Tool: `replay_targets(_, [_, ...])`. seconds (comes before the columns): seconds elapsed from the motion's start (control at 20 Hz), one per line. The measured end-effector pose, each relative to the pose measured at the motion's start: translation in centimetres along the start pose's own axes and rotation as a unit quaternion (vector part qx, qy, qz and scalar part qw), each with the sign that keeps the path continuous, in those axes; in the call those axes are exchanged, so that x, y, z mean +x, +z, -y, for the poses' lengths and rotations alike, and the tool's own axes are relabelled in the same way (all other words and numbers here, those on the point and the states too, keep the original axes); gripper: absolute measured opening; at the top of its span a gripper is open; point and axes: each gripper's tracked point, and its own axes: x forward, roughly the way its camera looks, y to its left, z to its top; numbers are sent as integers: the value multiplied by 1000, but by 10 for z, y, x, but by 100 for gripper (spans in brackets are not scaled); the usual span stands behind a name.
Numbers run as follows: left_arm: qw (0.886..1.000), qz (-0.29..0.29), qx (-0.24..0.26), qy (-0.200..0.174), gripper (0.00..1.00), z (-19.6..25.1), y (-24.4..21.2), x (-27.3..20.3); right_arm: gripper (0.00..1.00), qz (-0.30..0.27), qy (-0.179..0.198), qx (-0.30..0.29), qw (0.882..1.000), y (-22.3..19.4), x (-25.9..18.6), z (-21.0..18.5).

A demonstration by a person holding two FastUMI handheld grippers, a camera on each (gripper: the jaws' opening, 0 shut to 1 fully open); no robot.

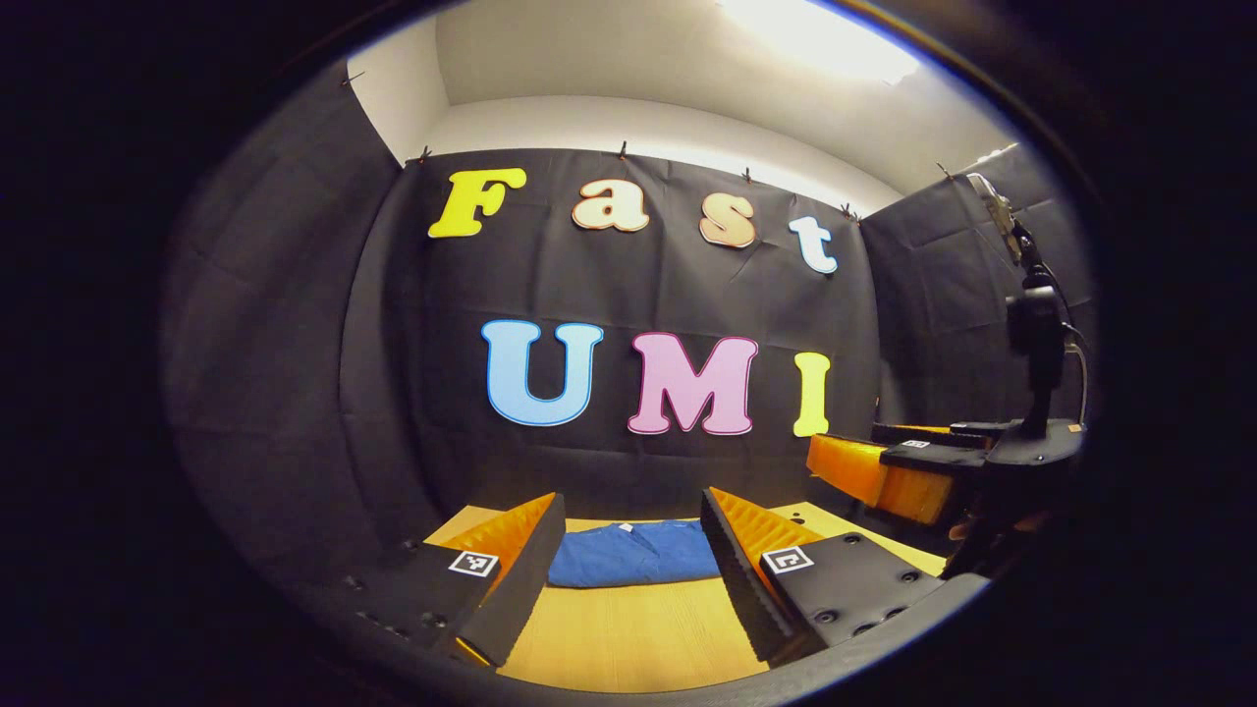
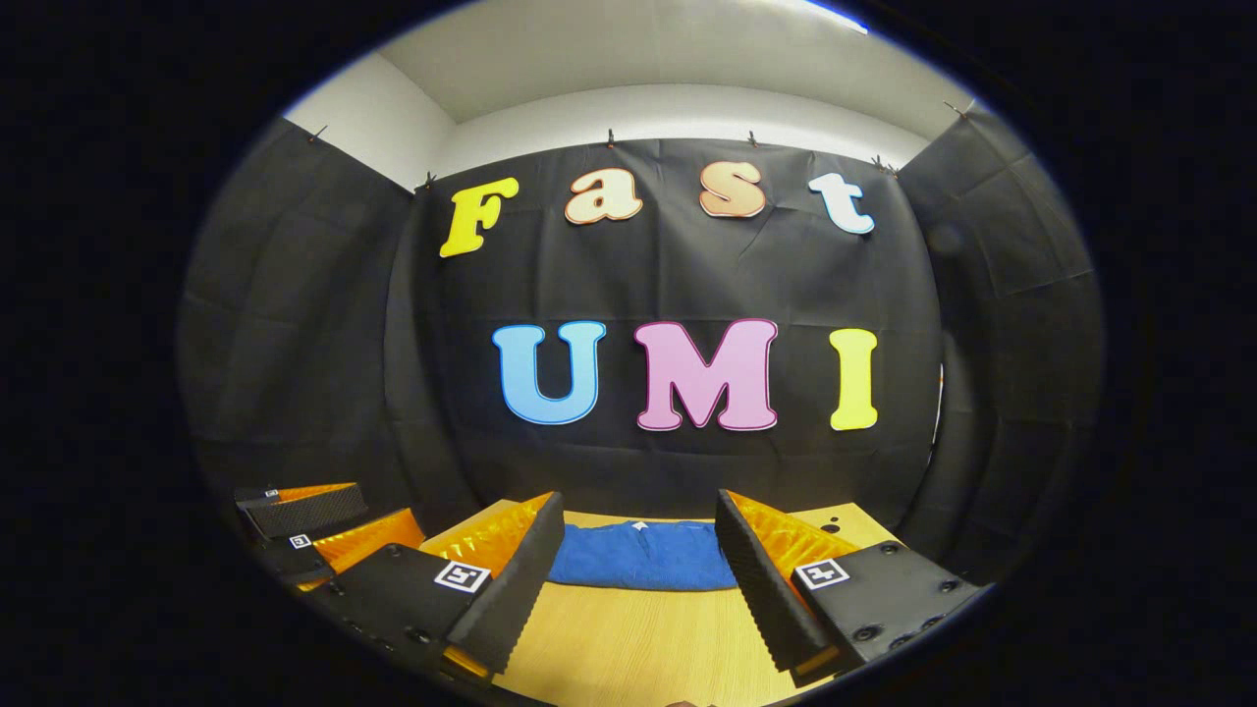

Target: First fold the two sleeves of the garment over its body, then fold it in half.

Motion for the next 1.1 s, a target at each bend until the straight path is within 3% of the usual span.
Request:
replay_targets(0.05, [1000, 1, 1, 0, 80, 0, -1, 0, 96, -1, 0, -1, 1000, 0, -1, 1])
replay_targets(0.1, [1000, 1, 3, -2, 80, 1, 0, 2, 87, 0, 0, -2, 1000, 1, 1, 2])
replay_targets(0.2, [1000, 0, 7, -5, 80, 1, 2, 5, 87, 5, -3, -8, 1000, 5, 0, 4])
replay_targets(0.25, [1000, 0, 9, -5, 80, 1, 4, 6, 96, 7, -8, -11, 1000, 5, 0, 7])
replay_targets(0.3, [1000, 2, 10, -2, 80, -1, 6, 6, 87, 6, -10, -9, 1000, 4, 0, 9])
replay_targets(0.45, [1000, 5, 6, -2, 80, 0, 8, 9, 87, 0, -11, -3, 1000, -1, -1, 11])
replay_targets(0.5, [1000, 2, 6, -2, 80, 0, 7, 9, 96, -1, -11, -3, 1000, -1, -2, 11])
replay_targets(0.55, [1000, 0, 7, -2, 80, -1, 6, 9, 87, -1, -11, -2, 1000, -2, -3, 12])
replay_targets(0.7, [1000, -4, 9, 9, 80, -7, 6, 12, 87, 4, -13, -3, 1000, -3, -5, 16])
replay_targets(0.75, [1000, -7, 7, 13, 80, -8, 6, 12, 96, 1, -12, -4, 1000, -5, -4, 17])
replay_targets(1.1, [999, -3, 20, 38, 80, -19, 12, 6, 96, -13, -8, 11, 1000, -11, 1, 20])
